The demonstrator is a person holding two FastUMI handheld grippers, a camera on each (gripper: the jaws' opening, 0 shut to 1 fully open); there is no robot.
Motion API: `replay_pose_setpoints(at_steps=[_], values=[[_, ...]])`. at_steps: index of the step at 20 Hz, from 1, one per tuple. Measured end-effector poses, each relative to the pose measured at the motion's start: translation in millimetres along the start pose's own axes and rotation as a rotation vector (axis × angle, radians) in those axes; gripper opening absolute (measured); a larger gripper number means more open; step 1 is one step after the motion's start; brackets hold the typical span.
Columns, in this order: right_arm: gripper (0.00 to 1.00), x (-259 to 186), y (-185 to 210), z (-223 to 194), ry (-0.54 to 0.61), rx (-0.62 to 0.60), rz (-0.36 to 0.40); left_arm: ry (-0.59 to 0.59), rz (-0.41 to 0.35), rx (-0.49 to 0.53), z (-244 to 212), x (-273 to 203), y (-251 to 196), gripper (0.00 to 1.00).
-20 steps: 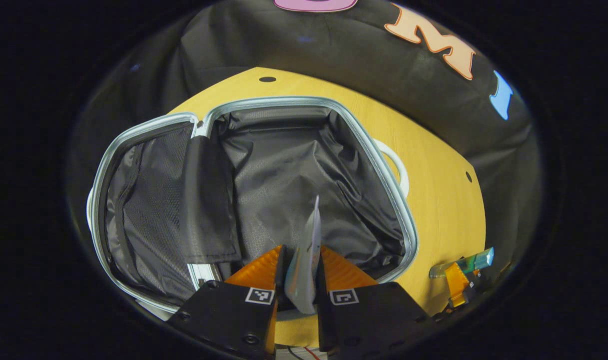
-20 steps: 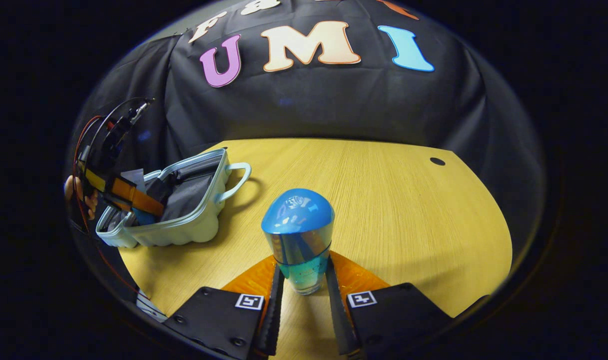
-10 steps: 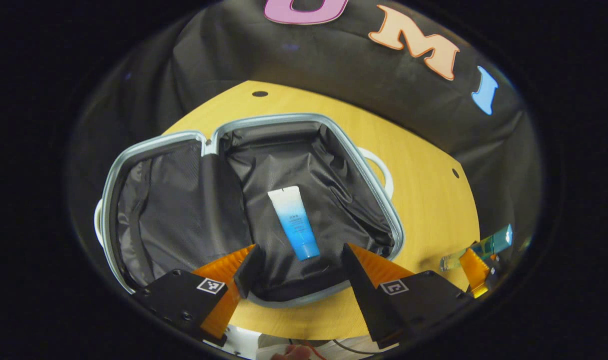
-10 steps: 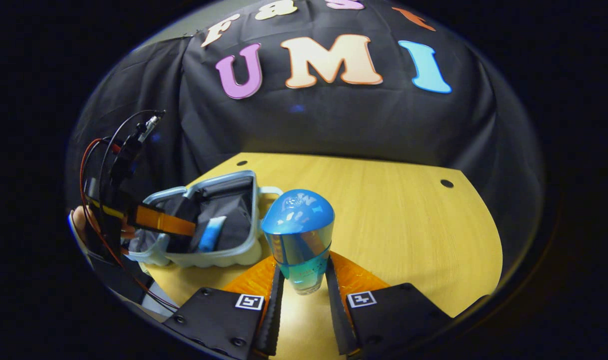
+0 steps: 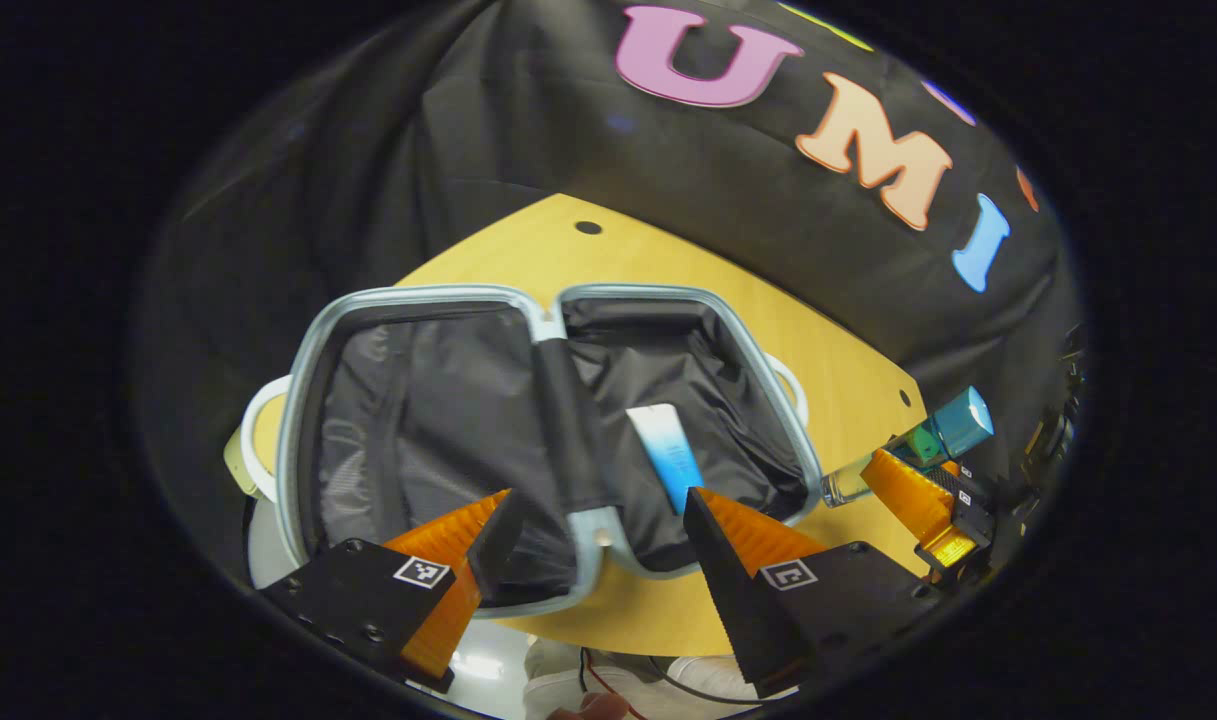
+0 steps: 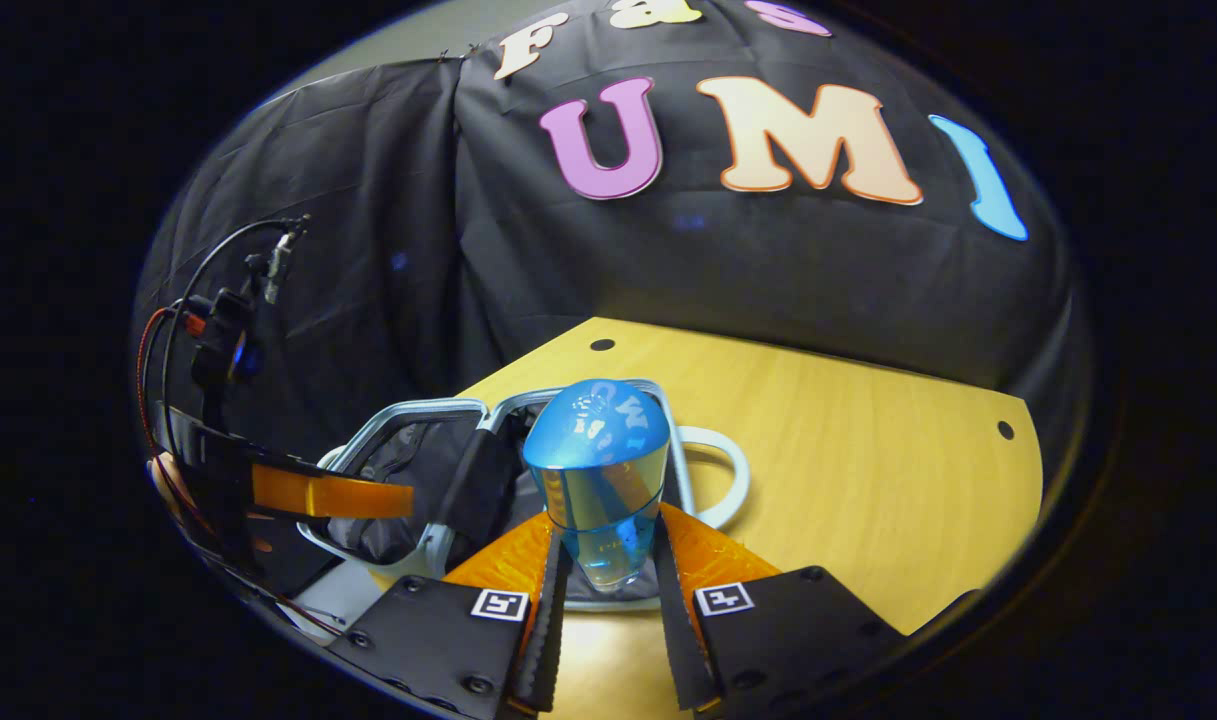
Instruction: First open the suitcase, pack the skin care products into it, and then close the suitcase.
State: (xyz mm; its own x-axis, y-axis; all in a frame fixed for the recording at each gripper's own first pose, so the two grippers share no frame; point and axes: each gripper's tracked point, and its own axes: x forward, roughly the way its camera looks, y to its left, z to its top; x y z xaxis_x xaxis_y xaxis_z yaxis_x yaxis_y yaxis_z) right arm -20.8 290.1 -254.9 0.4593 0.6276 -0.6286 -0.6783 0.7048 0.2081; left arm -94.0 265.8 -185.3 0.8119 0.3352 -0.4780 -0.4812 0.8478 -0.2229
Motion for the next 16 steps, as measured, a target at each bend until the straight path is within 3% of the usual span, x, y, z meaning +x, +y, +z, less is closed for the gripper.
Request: replay_pose_setpoints(at_steps=[7,9,10,12,13,16], values=[[0.43,57,15,-46,0.173,-0.054,-0.026,-0.073,0.093,-0.098,18,-31,78,0.96],[0.46,63,14,-59,0.22,-0.049,-0.043,-0.084,0.109,-0.138,21,-35,93,0.96],[0.43,66,12,-64,0.238,-0.049,-0.053,-0.09,0.118,-0.157,21,-37,101,0.96],[0.49,71,8,-73,0.26,-0.05,-0.069,-0.099,0.137,-0.186,25,-42,117,0.96],[0.43,73,7,-75,0.268,-0.045,-0.075,-0.103,0.151,-0.197,26,-44,126,0.96],[0.43,78,7,-80,0.285,-0.027,-0.086,-0.116,0.197,-0.227,30,-52,155,0.96]])
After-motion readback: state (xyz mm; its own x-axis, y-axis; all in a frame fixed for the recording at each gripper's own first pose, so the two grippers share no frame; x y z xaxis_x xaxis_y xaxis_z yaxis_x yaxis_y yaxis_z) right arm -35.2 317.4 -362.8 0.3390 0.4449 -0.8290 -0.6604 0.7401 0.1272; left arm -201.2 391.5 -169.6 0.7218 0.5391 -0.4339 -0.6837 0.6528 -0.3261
